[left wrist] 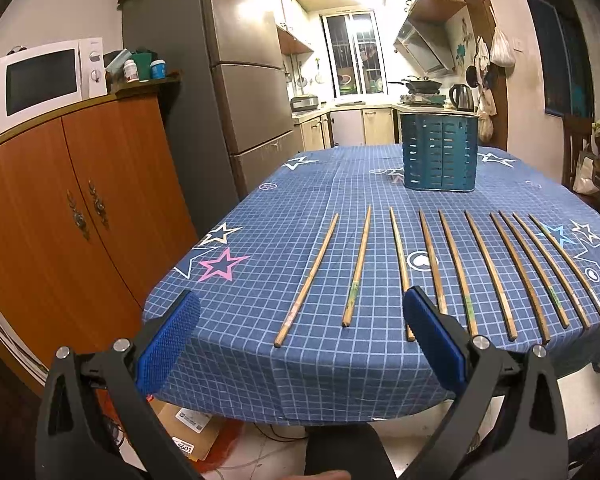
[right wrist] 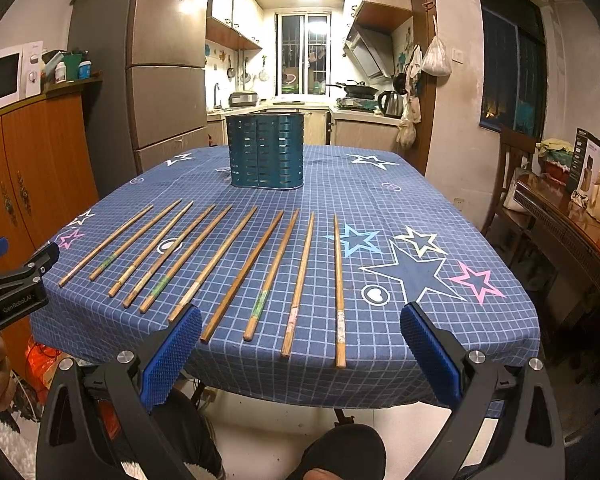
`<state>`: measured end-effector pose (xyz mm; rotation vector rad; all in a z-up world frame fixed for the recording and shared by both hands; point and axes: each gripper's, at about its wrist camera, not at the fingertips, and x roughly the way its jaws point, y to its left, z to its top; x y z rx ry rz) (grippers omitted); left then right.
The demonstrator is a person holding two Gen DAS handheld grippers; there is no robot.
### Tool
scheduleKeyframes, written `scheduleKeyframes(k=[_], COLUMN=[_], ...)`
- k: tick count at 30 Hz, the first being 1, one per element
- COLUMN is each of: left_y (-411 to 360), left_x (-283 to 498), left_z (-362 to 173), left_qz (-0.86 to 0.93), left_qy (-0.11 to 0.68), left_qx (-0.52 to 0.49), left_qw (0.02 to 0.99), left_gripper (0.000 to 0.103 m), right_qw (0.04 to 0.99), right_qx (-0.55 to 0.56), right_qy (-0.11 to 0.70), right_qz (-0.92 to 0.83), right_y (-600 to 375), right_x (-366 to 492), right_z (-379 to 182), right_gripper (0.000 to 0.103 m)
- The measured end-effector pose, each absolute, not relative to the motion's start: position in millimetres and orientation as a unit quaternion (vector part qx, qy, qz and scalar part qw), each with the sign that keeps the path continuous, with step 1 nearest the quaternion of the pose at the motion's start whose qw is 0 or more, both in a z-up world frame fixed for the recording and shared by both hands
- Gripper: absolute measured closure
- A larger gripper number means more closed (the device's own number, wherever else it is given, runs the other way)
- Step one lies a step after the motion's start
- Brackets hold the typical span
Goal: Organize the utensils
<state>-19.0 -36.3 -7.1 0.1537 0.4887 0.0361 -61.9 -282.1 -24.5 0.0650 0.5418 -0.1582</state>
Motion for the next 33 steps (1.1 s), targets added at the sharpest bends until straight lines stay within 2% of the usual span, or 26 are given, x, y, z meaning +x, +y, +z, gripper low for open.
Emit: scheduleKeyframes(k=[10, 23, 31, 33], left_y=[-33, -10, 18, 27], left_x=[-18, -14, -6, 0], left_z=[-10, -18, -47, -51], left_qz=[0.018, -0.03, -0.093, -0.103], left_qy=[0.243, 0.232, 0.258, 0.263], left_qx=[0.077, 0.093, 0.111, 0.102], left_qw=[0.967, 0.968, 0.955, 0.954], left_gripper=[0.005, 0.005, 0.021, 0.027], right_qw=[0.961, 0.948, 0.945, 0.943], right_qx=[0.025, 0.044, 0.068, 0.07], right_qy=[0.262, 0.309, 0.319, 0.325], right_qz=[-0.081, -0.056, -0.036, -0.027], right_y=[-286, -278, -278, -277], right_x=[-57, -45, -42, -39], right_z=[-10, -16, -26, -27], right_gripper=[0.003, 0.003, 0.003, 0.003])
